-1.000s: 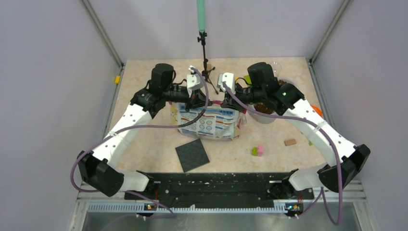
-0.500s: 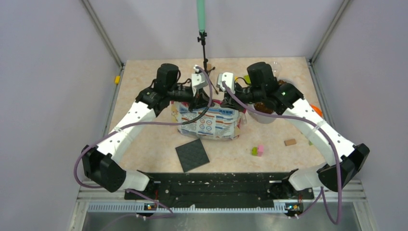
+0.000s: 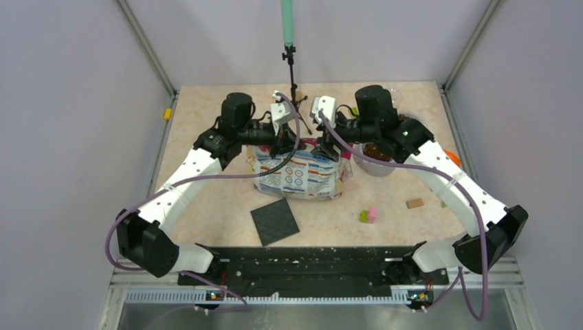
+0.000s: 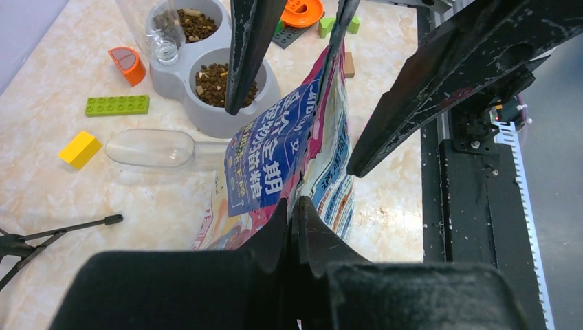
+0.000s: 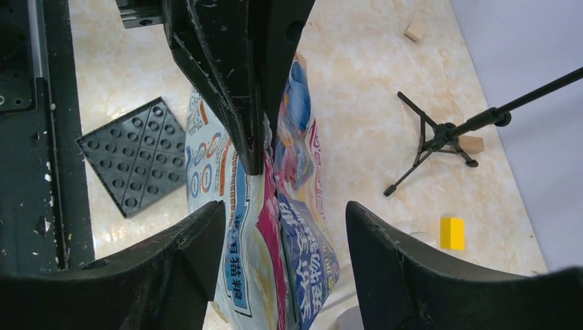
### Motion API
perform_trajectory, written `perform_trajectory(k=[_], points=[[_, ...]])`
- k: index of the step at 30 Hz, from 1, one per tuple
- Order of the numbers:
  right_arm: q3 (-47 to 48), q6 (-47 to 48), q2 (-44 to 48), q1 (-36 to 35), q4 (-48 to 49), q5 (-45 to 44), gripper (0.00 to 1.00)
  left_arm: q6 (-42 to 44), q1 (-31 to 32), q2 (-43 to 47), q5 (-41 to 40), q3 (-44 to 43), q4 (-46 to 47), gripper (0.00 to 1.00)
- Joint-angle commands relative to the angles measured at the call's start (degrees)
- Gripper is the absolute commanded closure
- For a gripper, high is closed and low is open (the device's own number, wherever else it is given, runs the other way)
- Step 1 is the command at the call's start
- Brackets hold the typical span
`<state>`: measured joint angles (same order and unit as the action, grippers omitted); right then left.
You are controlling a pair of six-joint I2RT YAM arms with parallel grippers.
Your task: Serve the pet food
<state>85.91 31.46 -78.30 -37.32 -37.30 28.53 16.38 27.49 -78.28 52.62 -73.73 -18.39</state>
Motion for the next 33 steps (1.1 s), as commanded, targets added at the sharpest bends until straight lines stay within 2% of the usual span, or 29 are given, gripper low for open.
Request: perform_trajectory(k=[1,4,5,6,7,8,9,11,12,13,15,18,22,26,28,30,31,32,33], points=[[1.5,-1.4,-1.0,0.2,3.6,1.2,0.35,-2.3,0.0,3.1,1.3,0.4,5.0,1.0],[1.7,-2.4,-1.9,0.2,5.1,1.0,0.36,-1.6,-0.1,3.5,1.6,0.3,4.2,1.0],[2.0,-2.4,-2.3,0.3,5.2,1.1,0.44,-1.4,-0.1,3.6,1.5,0.3,4.0,1.0],[2.5,-2.3,-2.7,0.2,5.0,1.3,0.75,-1.3,-0.1,3.6,1.1,0.3,3.8,1.0],[3.2,-2.2,-3.2,0.2,4.4,1.4,0.99,-1.3,-0.1,3.7,0.7,0.2,3.8,1.0],[3.9,-2.4,-3.7,0.2,3.9,1.1,1.0,-1.4,-0.1,3.6,0.4,-0.2,3.8,1.0],[4.4,-2.8,-4.0,0.2,3.5,0.8,1.0,-1.5,-0.2,3.4,0.0,-1.1,2.8,0.93],[4.1,-3.0,-3.4,0.2,4.3,0.2,1.0,1.9,-0.6,2.3,0.9,-4.6,-3.6,0.49],[3.5,-3.2,-2.7,0.3,5.2,0.0,1.0,4.2,-0.7,1.7,0.6,-6.4,-7.0,0.36],[2.7,-3.3,-1.8,0.3,6.5,-0.2,1.0,5.8,-0.8,1.5,-1.0,-7.5,-9.7,0.29],[0.5,-3.6,0.2,0.6,9.2,-0.1,1.0,8.7,-1.3,1.6,-3.3,-8.0,-13.4,0.25],[-0.9,-3.9,2.1,1.1,11.3,0.9,1.0,11.5,-2.1,3.1,-6.3,-6.0,-15.6,0.25],[-1.0,-3.7,2.5,1.4,10.5,1.0,1.0,11.3,-3.2,5.7,-9.4,-2.3,-12.6,0.27],[-1.5,-3.6,3.1,1.5,10.2,1.1,1.0,13.4,-5.5,4.9,-9.8,-3.0,-15.4,0.25],[-1.7,-3.4,3.4,1.5,10.0,1.2,1.0,14.0,-6.5,3.5,-8.9,-4.3,-17.5,0.3],[-1.8,-3.4,3.7,1.5,9.6,1.0,1.0,13.9,-7.1,2.5,-7.8,-5.0,-18.1,0.4],[-1.9,-3.4,3.9,1.5,9.5,0.9,1.0,13.4,-7.2,2.4,-7.8,-4.9,-17.6,0.53],[-2.0,-3.4,4.1,1.5,9.5,0.9,1.0,12.8,-7.4,2.5,-8.1,-4.7,-16.6,0.71],[-2.2,-3.5,4.3,1.5,9.5,0.9,1.0,11.8,-7.4,2.8,-8.8,-4.2,-15.0,0.94]])
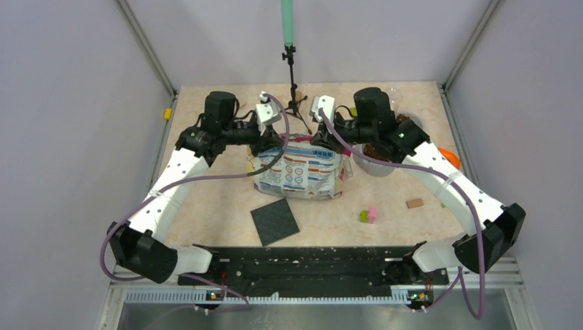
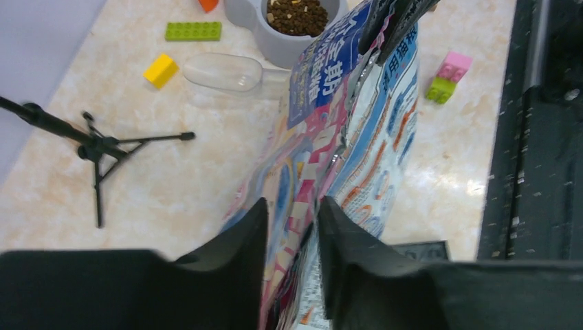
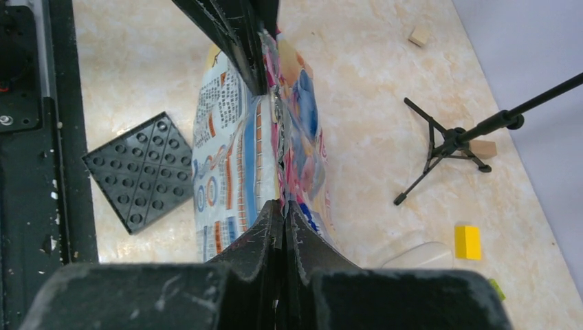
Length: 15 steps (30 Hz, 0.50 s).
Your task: Serve the pet food
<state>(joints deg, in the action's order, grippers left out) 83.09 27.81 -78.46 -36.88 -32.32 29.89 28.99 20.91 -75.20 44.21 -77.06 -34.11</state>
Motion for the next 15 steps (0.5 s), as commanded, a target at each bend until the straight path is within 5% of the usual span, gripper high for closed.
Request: perform_trajectory(k=[1,6,7,9,11,13,14,15], points=[[0.4,0.1,4.8,1.1,4.6,-0.5,1.0,-1.8,-1.0,0.2,-1.1,-0.3,2.0,1.0],[-0.7,0.0,5.9,1.2,4.5,-1.1,1.0,-4.9,-1.4,4.9,-3.0,3.7,8.9,1.0],[-0.9,-0.1,6.1,1.2,4.4,-1.3,1.0,-4.9,-1.5,5.5,-4.4,4.0,9.0,0.9],[-1.3,-0.2,6.4,1.2,4.5,-1.6,1.0,-3.7,-1.8,6.5,-7.1,4.1,7.4,0.54],[-1.4,-0.4,6.6,1.2,4.7,-1.7,1.0,-2.2,-2.2,7.3,-9.5,4.5,5.6,0.4],[-1.4,-0.4,6.6,1.2,4.7,-1.8,1.0,-0.1,-3.1,8.0,-9.9,5.1,3.9,0.49],[-1.4,-0.3,6.6,1.2,4.7,-1.8,1.0,0.7,-3.5,8.1,-9.7,5.2,3.1,0.81],[-1.4,-0.3,6.6,1.2,4.7,-1.9,1.0,0.1,-4.0,8.1,-9.8,5.2,3.4,1.0]])
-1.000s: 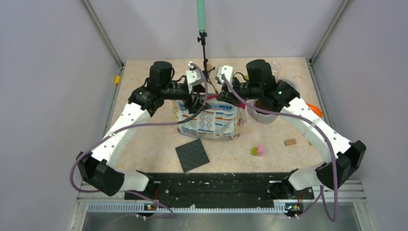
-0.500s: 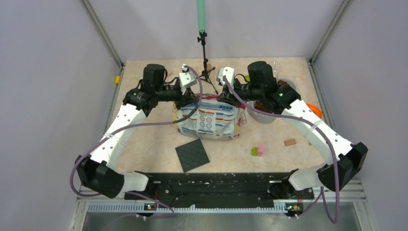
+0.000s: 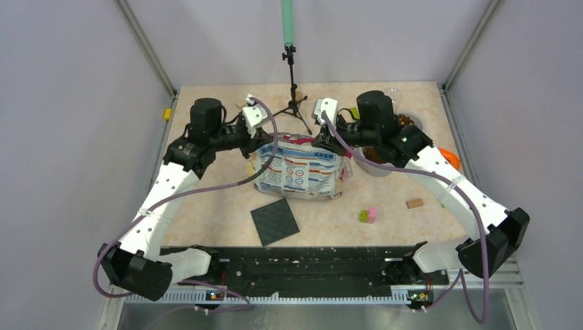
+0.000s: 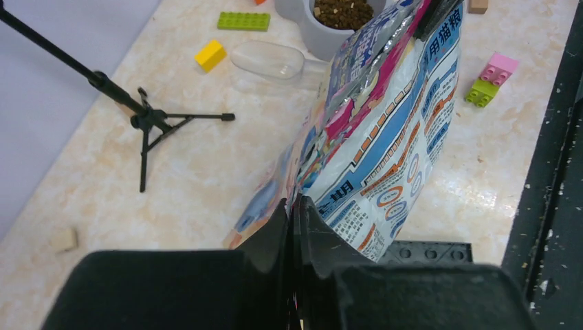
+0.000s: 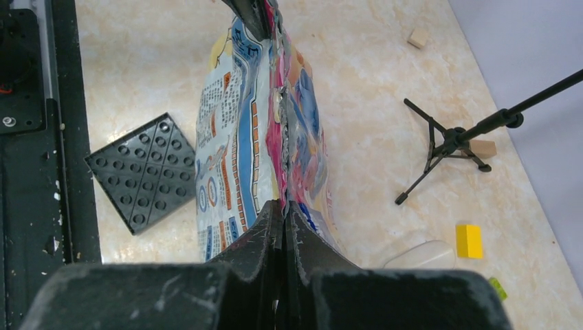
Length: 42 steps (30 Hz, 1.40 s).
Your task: Serve the pet food
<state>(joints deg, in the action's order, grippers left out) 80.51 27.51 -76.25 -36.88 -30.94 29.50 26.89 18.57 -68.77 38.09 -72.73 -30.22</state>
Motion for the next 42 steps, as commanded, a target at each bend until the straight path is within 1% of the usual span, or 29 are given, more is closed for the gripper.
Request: perform_trajectory(k=[1,4,6,7,8,9,10,11,12,14,15,16,17,21,23,24,26,27,28,30,32,36,38,39,40,41,42], points=[[1.1,0.0,4.4,1.2,3.4,-1.5,1.0,1.2,-2.1,1.7,-3.7,1.0,-0.1,1.0],[1.3,0.1,4.2,1.2,3.6,-1.5,1.0,-1.4,-3.7,2.1,-3.6,1.5,1.7,1.0],[1.4,0.0,4.1,1.2,3.3,-1.4,1.0,-2.3,-3.9,2.7,-5.2,2.3,3.6,1.0],[1.4,0.0,4.1,1.2,3.2,-1.4,1.0,-2.8,-3.9,3.1,-6.2,2.5,4.3,0.97],[1.4,0.0,4.2,1.2,3.1,-1.4,1.0,-2.8,-4.0,3.4,-6.6,2.6,4.0,0.84],[1.3,0.0,4.2,1.2,3.1,-1.4,1.0,-2.1,-4.0,3.7,-6.7,2.5,3.1,0.59],[1.3,-0.1,4.3,1.3,3.1,-1.5,1.0,-1.6,-4.0,3.9,-6.7,2.5,2.4,0.47],[1.2,0.0,4.3,1.3,3.1,-1.6,1.0,-1.2,-4.1,4.1,-7.0,2.5,1.8,0.44],[1.1,0.0,4.4,1.3,3.1,-1.8,1.0,-1.0,-4.1,4.2,-7.4,2.6,1.5,0.44],[1.1,0.2,4.4,1.4,3.1,-2.1,1.0,-1.0,-4.2,4.4,-8.9,3.2,1.3,0.44],[1.1,0.1,4.4,1.4,3.1,-2.1,1.0,-0.8,-4.3,4.5,-9.1,3.4,1.2,0.52],[1.2,0.2,4.4,1.4,3.0,-2.0,1.0,-0.3,-4.4,4.4,-8.7,3.5,1.0,0.86],[1.2,0.2,4.4,1.5,3.0,-1.9,1.0,-0.8,-4.5,4.5,-8.8,3.5,1.3,1.0],[1.4,0.2,4.3,1.6,2.8,-2.2,1.0,-3.5,-5.2,5.6,-8.8,4.4,4.1,1.0],[2.8,-3.0,3.4,2.7,1.9,-2.4,1.0,-3.7,-5.3,6.5,-9.7,5.3,5.9,1.0],[4.4,-5.3,2.4,4.0,0.2,-1.3,0.98,-3.9,-5.4,6.8,-10.2,5.6,6.6,1.0],[7.7,-6.4,0.2,6.3,-4.8,2.2,0.65,-4.0,-5.5,7.3,-10.6,5.6,7.1,1.0],[8.8,-5.6,-0.7,6.5,-7.4,2.2,0.52,-3.9,-5.6,7.4,-10.6,5.6,7.2,1.0],[9.2,-4.4,-1.2,6.5,-9.5,2.0,0.45,-3.9,-5.6,7.6,-10.7,5.7,7.3,1.0],[9.1,-3.3,-1.7,6.4,-12.0,1.0,0.39,-3.6,-5.8,7.9,-10.8,5.9,7.7,1.0],[9.1,-2.7,-2.0,6.5,-14.0,-0.1,0.36,-3.4,-6.0,8.0,-10.4,6.2,8.1,1.0],[8.2,-1.9,-2.1,6.5,-13.8,0.8,0.36,-3.2,-6.1,7.8,-9.4,6.2,8.2,1.0],[7.7,-1.8,-2.2,6.5,-12.6,1.6,0.38,-3.2,-6.2,7.7,-9.3,6.1,8.6,1.0],[7.6,-1.6,-2.5,6.5,-12.5,2.1,0.44,-3.1,-6.2,7.7,-9.4,6.1,8.7,1.0],[7.8,-1.3,-2.9,6.5,-12.4,2.4,0.61,-3.1,-6.3,7.7,-9.7,6.2,8.8,1.0],[8.1,-1.4,-3.5,6.5,-12.4,2.4,0.85,-3.0,-6.4,7.7,-10.1,6.4,9.1,1.0],[8.5,-2.2,-4.0,6.5,-12.5,1.8,1.0,-2.8,-6.6,7.7,-10.4,6.7,9.4,1.0]])
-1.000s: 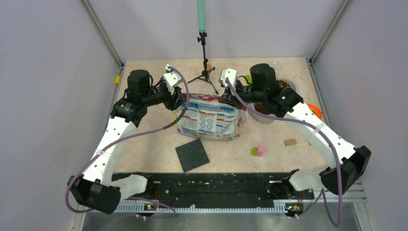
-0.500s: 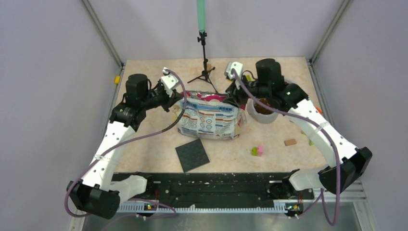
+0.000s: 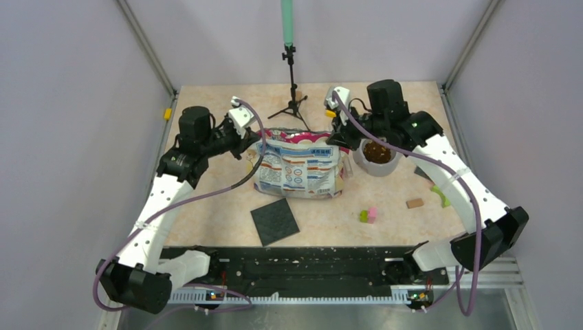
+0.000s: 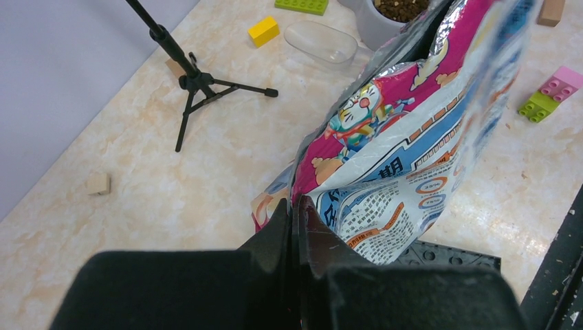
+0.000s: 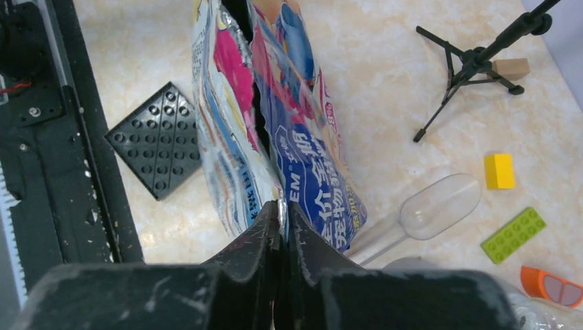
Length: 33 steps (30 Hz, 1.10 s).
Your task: Serve the pet food
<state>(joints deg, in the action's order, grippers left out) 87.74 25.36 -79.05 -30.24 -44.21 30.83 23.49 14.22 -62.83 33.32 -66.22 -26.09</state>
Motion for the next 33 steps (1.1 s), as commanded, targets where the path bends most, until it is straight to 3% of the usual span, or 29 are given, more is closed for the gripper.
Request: perform_trajectory(k=[1,6,7,11,12,16,21,27,29,30,31,32,33], points=[[1.6,-1.0,-1.6,-0.2,0.6,-0.4,1.0,0.8,-2.4,1.7,-5.8,0.6,5.3,1.0],[0.2,0.0,0.6,-0.2,1.3,1.2,1.0,2.0,-2.9,1.8,-3.3,0.5,3.2,0.98],[-0.6,0.2,1.5,-0.2,2.3,1.7,1.0,3.2,-2.9,0.8,-0.9,-0.6,0.7,0.79],[-2.8,1.0,4.2,-0.2,5.5,3.5,1.0,4.1,-2.7,-2.1,7.4,-5.4,-4.2,0.18],[-3.0,1.3,4.5,-0.2,5.7,3.9,1.0,3.9,-2.2,-2.1,8.4,-5.6,-3.0,0.11],[-2.9,1.9,5.0,-0.2,6.3,4.2,1.0,3.8,3.2,-2.8,8.5,-6.8,2.1,0.09],[-1.6,0.0,3.6,-0.2,5.5,1.3,1.0,3.0,7.7,-7.5,14.7,-7.2,3.8,0.13],[-2.1,-0.2,4.2,-0.2,5.7,1.7,1.0,2.4,10.6,-10.1,15.5,-8.0,4.3,0.22],[-2.5,-0.4,4.5,-0.2,6.2,1.8,1.0,1.6,10.8,-10.4,15.1,-8.4,4.2,0.39],[-2.5,-0.8,4.6,-0.2,6.7,1.6,1.0,1.2,10.8,-10.7,14.9,-8.9,3.7,0.56],[-2.5,-1.7,4.5,-0.2,7.2,0.8,1.0,1.2,10.8,-11.2,14.6,-9.7,2.6,0.84],[-2.4,-3.4,4.1,-0.2,8.0,-0.9,0.98,1.6,10.8,-11.5,14.4,-10.5,1.3,0.99],[-2.0,-4.7,3.7,-0.2,8.6,-2.2,0.84,2.0,10.8,-11.7,14.3,-11.1,-0.1,1.0]])
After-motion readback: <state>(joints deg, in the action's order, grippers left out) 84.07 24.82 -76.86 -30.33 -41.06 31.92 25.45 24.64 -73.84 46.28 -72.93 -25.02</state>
